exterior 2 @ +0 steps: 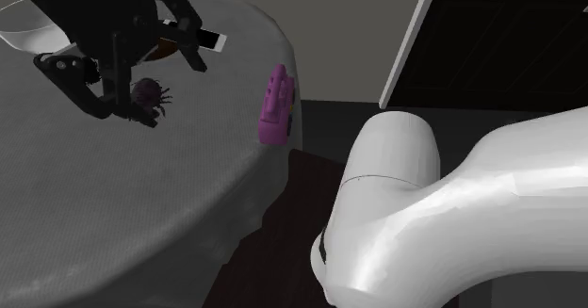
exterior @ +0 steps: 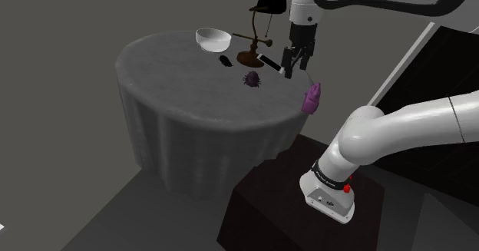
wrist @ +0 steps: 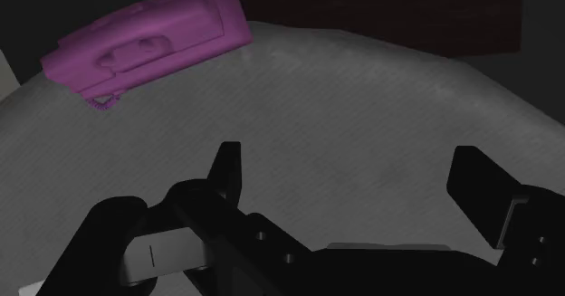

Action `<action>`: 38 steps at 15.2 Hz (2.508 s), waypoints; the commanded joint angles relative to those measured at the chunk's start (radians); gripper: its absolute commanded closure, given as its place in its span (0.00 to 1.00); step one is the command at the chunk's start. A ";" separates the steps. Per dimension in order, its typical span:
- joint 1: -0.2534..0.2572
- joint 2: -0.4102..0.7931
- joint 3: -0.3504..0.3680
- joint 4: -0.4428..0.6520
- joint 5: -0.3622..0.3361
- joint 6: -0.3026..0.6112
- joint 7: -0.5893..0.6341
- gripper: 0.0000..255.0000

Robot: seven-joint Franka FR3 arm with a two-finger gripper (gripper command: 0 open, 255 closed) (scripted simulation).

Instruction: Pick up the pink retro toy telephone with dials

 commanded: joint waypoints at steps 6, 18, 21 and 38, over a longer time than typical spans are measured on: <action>-0.170 -0.074 -0.046 -0.111 -0.016 0.107 0.254 0.00; -0.478 -0.305 -0.106 -0.386 -0.047 0.277 0.656 0.00; -0.480 -0.308 -0.110 -0.428 -0.051 0.316 0.658 0.00; -0.479 -0.306 -0.107 -0.394 -0.047 0.284 0.657 1.00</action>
